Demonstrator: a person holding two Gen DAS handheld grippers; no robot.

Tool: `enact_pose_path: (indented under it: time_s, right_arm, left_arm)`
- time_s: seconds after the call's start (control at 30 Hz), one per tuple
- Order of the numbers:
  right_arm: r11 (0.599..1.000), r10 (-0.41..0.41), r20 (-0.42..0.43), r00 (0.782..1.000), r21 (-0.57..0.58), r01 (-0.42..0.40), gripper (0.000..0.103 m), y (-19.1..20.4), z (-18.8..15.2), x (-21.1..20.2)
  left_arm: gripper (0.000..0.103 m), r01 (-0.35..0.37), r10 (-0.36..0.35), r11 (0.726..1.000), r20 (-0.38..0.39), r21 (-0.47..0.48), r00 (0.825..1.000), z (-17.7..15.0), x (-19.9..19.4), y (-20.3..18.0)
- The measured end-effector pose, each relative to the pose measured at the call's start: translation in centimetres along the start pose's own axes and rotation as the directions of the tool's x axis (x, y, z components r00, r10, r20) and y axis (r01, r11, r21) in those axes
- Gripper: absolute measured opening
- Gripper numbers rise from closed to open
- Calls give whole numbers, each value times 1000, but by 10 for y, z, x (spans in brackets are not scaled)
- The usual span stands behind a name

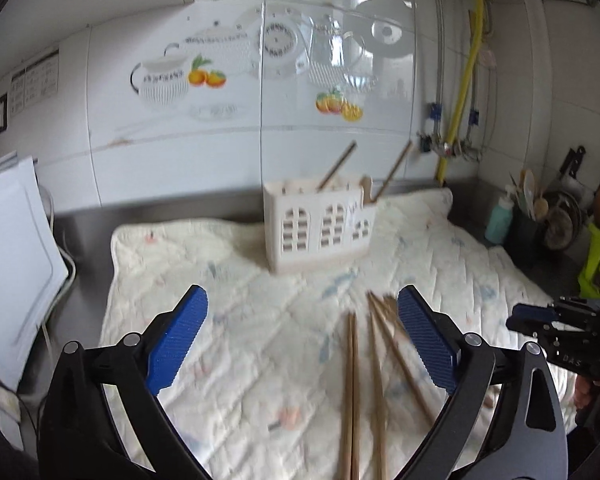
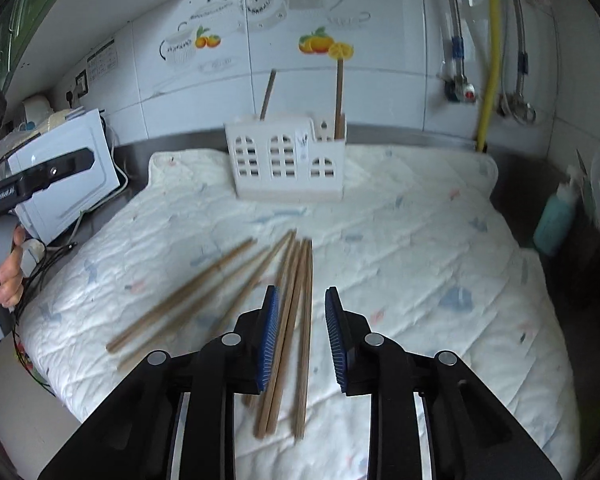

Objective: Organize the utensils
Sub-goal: 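Move both open tools back over the chopstick pile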

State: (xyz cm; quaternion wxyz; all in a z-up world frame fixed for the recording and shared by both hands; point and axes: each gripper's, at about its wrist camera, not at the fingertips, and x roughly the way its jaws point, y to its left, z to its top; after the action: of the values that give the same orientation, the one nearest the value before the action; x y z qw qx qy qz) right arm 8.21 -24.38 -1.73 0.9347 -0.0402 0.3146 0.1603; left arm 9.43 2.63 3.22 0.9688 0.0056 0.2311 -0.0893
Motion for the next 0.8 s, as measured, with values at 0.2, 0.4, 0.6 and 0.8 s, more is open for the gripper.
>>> enact_pose_path:
  time_s: [0.2,0.4,0.6,0.8]
  right_arm:
    - [1000,-21,-42,999,6,21,23,5,-36,3]
    - [999,-8,-63,998,43,11,23,0,-48,6]
    - [999,2,-73,997,54,2,23,0,-54,9]
    - [998,7,-74,997,65,-2,23,-1,-55,10]
  left_arm:
    - [95,5,-1,999,-100,39,995,-52,1,-12]
    - [85,20,4,995,-231,98,973,-92,17,-15]
    - [71,46,-10,994,-321,103,947,-110,37,-11]
    - [62,55,-14,993,-357,106,934,-117,49,-11]
